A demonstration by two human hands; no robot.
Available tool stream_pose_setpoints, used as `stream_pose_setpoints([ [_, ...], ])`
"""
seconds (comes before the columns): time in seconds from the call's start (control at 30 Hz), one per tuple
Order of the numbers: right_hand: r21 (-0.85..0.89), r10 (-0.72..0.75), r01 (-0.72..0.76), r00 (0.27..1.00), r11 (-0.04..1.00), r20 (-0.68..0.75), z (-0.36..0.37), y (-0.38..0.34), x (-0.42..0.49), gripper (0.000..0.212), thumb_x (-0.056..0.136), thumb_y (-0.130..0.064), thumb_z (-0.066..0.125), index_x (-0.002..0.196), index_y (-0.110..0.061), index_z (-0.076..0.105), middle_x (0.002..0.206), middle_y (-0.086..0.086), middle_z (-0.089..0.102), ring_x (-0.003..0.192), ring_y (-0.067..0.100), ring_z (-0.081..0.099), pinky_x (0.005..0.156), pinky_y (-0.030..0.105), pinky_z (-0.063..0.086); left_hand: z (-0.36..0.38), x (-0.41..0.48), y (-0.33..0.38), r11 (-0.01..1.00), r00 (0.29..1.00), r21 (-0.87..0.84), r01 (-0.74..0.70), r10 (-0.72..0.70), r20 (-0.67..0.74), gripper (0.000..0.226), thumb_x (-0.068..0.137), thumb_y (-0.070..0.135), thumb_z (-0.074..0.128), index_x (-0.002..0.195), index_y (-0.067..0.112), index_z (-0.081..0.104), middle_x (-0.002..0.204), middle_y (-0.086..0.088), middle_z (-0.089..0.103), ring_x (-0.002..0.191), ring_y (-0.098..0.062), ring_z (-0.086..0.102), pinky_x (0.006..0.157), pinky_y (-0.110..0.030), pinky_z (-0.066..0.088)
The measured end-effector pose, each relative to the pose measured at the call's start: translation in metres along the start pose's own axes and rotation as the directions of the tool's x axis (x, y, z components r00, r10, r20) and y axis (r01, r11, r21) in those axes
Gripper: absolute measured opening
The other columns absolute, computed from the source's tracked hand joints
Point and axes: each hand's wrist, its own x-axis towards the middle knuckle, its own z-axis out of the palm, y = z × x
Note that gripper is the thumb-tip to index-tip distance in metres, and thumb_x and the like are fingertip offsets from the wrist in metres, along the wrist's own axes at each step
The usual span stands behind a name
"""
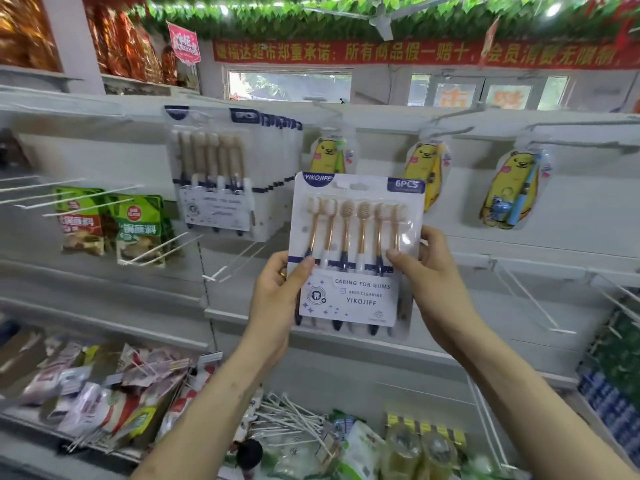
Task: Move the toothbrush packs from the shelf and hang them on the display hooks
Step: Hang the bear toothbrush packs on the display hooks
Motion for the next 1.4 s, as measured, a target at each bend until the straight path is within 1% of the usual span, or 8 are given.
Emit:
stream_pose_setpoints([
  [0.17,0.008,-0.001,0.001,0.998,1.0,-0.07,0.094,0.015,-0.028,0.035,0.099,-0.004,0.066,0.129,-0.021,0.057,0.127,0.001,0.07,0.116,0.016,0.07,0.104,0.047,0.055,-0.1,0.015,0.014,0.991,0.998,0.125,-0.046,0.042,0.036,0.018,0.106,0.032,0.062,0.115,0.02,0.071,0.112,-0.007,0.078,0.11,-0.033,0.073,0.098,-0.056,0.056],
  [0.43,0.039,0.157,-0.153,0.979,0.987,-0.132,0.227,0.054,-0.091,0.015,0.105,-0.021,0.06,0.121,-0.021,0.061,0.11,-0.013,0.075,0.103,0.006,0.072,0.078,0.02,0.054,-0.235,0.03,0.007,0.97,0.995,0.238,0.046,-0.067,0.079,0.018,0.108,0.029,0.058,0.113,0.019,0.072,0.108,-0.004,0.079,0.103,-0.026,0.075,0.09,-0.048,0.058],
  [0.63,0.053,0.279,-0.273,0.941,0.96,-0.194,0.272,0.083,-0.118,0.012,0.106,-0.023,0.06,0.116,-0.019,0.066,0.112,-0.004,0.077,0.11,0.015,0.072,0.098,0.043,0.056,-0.29,0.025,-0.021,0.956,0.963,0.215,0.202,-0.233,0.133,0.021,0.107,0.026,0.056,0.117,0.014,0.07,0.109,-0.006,0.08,0.1,-0.026,0.077,0.079,-0.034,0.059],
  [0.8,-0.001,0.366,-0.372,0.913,0.928,-0.178,0.285,0.115,-0.129,0.013,0.106,-0.019,0.058,0.114,-0.019,0.068,0.11,0.001,0.078,0.108,0.022,0.073,0.102,0.055,0.055,-0.324,0.019,-0.053,0.933,0.958,0.277,0.231,-0.268,0.102,0.015,0.105,0.028,0.06,0.106,0.029,0.075,0.105,-0.002,0.079,0.1,-0.026,0.075,0.089,-0.048,0.058],
  [0.97,-0.01,0.416,-0.425,0.89,0.905,-0.185,0.3,0.135,-0.112,0.013,0.107,-0.021,0.058,0.115,-0.019,0.068,0.108,0.005,0.078,0.106,0.026,0.074,0.101,0.056,0.055,-0.339,0.043,-0.075,0.912,0.952,0.317,0.262,-0.298,0.068,0.013,0.104,0.035,0.064,0.101,0.03,0.075,0.102,-0.014,0.075,0.1,-0.043,0.069,0.088,-0.059,0.054],
  [1.1,0.003,0.42,-0.432,0.876,0.902,-0.236,0.302,0.147,-0.088,0.011,0.105,-0.019,0.061,0.111,-0.017,0.07,0.106,0.009,0.079,0.107,0.034,0.074,0.101,0.059,0.055,-0.333,0.067,-0.084,0.909,0.949,0.326,0.26,-0.303,0.091,0.019,0.101,0.04,0.066,0.097,0.023,0.074,0.106,-0.026,0.07,0.088,-0.029,0.065,0.082,-0.044,0.049],
  [1.2,0.012,0.419,-0.432,0.87,0.902,-0.26,0.299,0.151,-0.071,0.011,0.105,-0.019,0.062,0.111,-0.015,0.07,0.107,0.012,0.079,0.106,0.035,0.074,0.099,0.058,0.057,-0.327,0.082,-0.088,0.915,0.941,0.286,0.284,-0.323,0.098,0.041,0.084,0.059,0.068,0.095,0.021,0.074,0.097,-0.03,0.067,0.081,-0.026,0.057,0.077,-0.043,0.045],
  [1.4,0.025,0.406,-0.414,0.876,0.91,-0.26,0.297,0.156,-0.053,0.014,0.105,-0.018,0.061,0.116,-0.013,0.069,0.108,0.012,0.079,0.105,0.033,0.075,0.099,0.055,0.058,-0.322,0.097,-0.091,0.918,0.946,0.277,0.284,-0.315,0.074,0.025,0.096,0.045,0.068,0.095,0.021,0.074,0.101,-0.027,0.071,0.084,-0.029,0.062,0.082,-0.048,0.051],
])
